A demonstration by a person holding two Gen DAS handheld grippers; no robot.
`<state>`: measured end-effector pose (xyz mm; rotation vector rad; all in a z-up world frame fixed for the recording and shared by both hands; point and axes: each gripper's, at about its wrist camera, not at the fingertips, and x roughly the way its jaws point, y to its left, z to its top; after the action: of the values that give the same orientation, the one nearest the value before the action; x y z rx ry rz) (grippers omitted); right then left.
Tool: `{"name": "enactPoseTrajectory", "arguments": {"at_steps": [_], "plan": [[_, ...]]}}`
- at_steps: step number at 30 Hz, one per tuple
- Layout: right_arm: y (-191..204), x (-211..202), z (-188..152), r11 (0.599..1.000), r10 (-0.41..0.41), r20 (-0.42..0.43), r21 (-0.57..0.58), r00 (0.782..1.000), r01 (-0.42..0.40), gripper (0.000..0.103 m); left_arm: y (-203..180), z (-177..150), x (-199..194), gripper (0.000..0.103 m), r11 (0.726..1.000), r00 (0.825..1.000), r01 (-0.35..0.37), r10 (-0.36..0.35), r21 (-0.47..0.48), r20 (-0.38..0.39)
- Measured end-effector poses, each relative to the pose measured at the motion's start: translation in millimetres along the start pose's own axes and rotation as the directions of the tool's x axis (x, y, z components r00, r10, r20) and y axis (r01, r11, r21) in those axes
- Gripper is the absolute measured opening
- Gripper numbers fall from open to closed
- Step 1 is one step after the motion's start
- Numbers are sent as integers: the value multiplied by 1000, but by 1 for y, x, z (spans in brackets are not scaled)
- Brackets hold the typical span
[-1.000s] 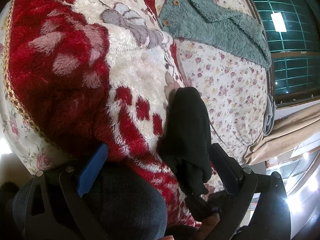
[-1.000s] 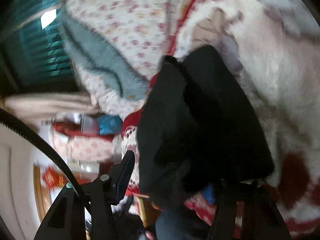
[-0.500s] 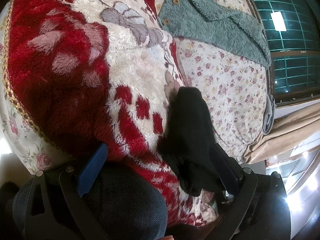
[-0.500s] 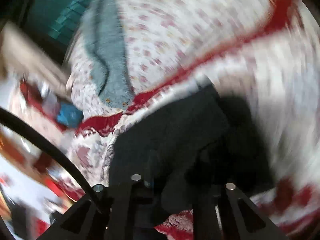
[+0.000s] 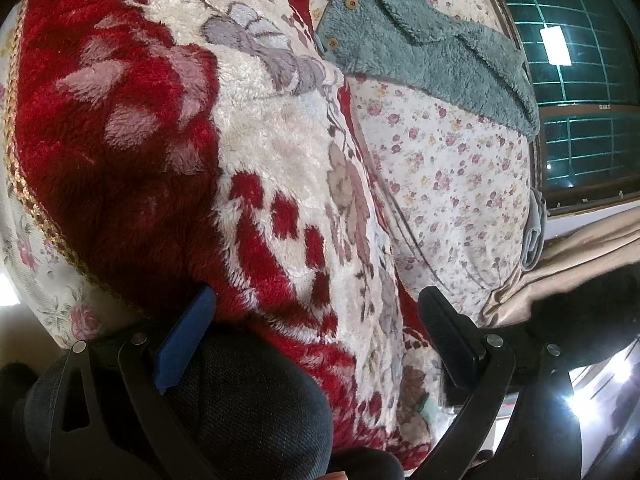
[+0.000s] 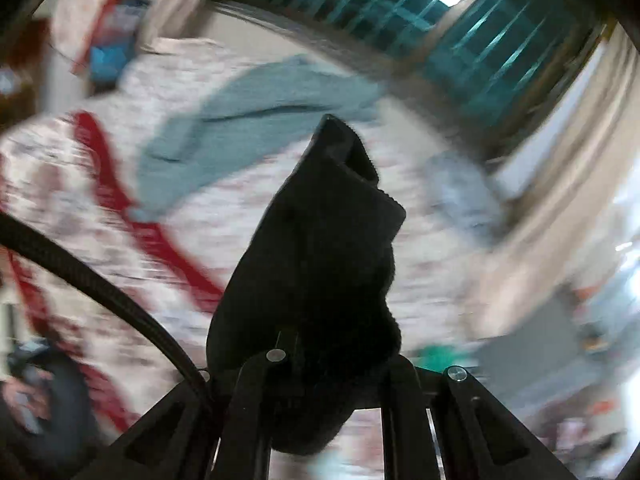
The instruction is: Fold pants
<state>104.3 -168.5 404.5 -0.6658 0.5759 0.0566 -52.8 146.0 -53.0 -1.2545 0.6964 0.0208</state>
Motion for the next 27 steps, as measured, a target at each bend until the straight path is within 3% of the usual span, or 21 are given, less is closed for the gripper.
{"name": "enactPoseTrajectory", "arguments": {"at_steps": [4, 7, 9, 14, 17, 22, 27], "plan": [[-70, -56, 29, 978, -203, 68, -43, 977, 206, 9, 0, 1, 0, 101, 1000, 1000, 2, -2, -4, -2], [-87, -76, 36, 959, -270, 88, -59, 959, 276, 9, 0, 2, 0, 101, 1000, 1000, 2, -2, -5, -2], [-90, -79, 39, 952, -294, 104, -56, 950, 301, 9, 0, 2, 0, 101, 1000, 1000, 5, -5, -7, -2], [-72, -55, 31, 954, -278, 82, -93, 957, 286, 9, 0, 3, 0, 101, 1000, 1000, 6, -6, -8, -3], [-53, -33, 27, 967, -229, 58, -98, 972, 234, 9, 0, 4, 0, 101, 1000, 1000, 7, -7, -8, -5], [0, -7, 31, 996, -66, 37, -65, 997, 68, 9, 2, 6, -1, 101, 1000, 1000, 16, -16, -17, -6], [76, 27, 45, 990, 144, 29, -7, 989, -144, 9, 5, 8, -3, 101, 998, 999, 44, -44, -35, -6]]}}
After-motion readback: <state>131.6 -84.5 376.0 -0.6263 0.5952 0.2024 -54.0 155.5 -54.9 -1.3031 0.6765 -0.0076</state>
